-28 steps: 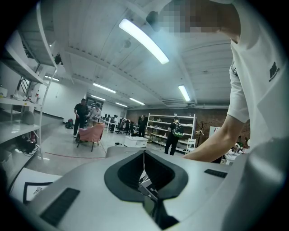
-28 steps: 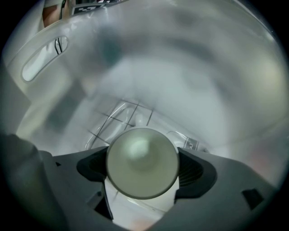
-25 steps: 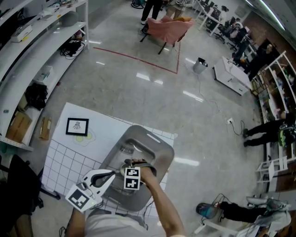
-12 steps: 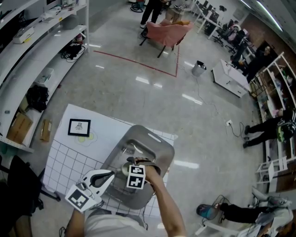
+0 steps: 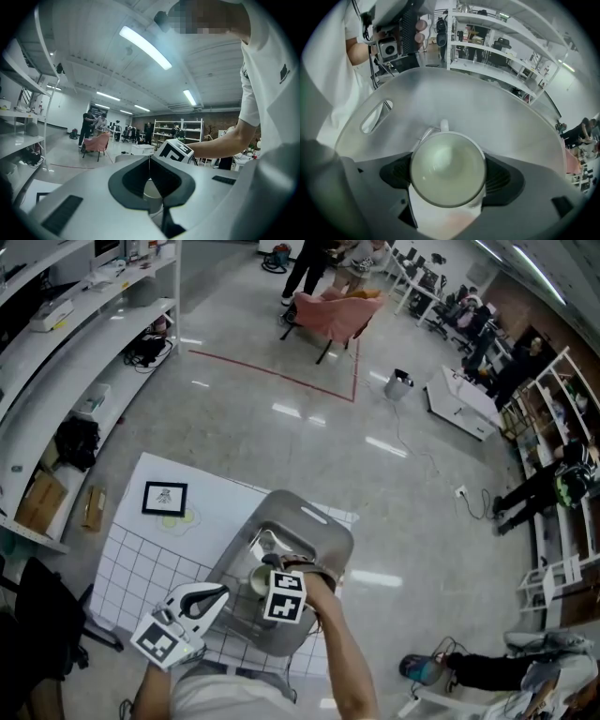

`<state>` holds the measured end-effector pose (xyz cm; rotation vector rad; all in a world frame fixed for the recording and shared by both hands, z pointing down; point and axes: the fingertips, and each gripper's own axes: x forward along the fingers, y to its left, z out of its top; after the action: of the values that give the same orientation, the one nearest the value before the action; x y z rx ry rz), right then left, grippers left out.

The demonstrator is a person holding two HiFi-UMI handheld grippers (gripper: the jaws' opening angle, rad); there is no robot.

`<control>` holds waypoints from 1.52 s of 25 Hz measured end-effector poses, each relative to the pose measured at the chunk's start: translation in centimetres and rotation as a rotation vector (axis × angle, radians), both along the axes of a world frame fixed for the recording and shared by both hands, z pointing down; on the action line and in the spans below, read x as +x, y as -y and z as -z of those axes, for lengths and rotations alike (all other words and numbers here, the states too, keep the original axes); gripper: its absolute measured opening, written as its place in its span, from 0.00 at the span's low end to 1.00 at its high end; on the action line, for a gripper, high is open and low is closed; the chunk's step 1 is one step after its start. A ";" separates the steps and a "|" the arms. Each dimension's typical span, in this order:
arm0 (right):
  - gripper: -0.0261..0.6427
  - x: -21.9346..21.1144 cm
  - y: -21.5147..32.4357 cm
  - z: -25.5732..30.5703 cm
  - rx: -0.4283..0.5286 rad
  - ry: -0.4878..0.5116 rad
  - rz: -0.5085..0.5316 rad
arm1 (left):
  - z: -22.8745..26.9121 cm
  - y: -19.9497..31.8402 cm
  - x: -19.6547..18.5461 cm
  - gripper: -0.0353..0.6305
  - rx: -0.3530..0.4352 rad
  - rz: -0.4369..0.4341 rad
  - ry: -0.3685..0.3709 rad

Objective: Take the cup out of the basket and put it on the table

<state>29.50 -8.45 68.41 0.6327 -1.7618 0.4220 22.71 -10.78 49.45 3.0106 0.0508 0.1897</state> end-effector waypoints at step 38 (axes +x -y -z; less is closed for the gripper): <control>0.69 -9.1 -1.6 14.1 0.137 -0.075 0.096 | 1.2 -1.7 -10.7 0.07 0.034 0.082 -0.047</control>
<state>20.37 -6.83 54.30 0.6489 -1.7515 0.2105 12.05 -9.11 48.25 3.0442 -0.0723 0.1125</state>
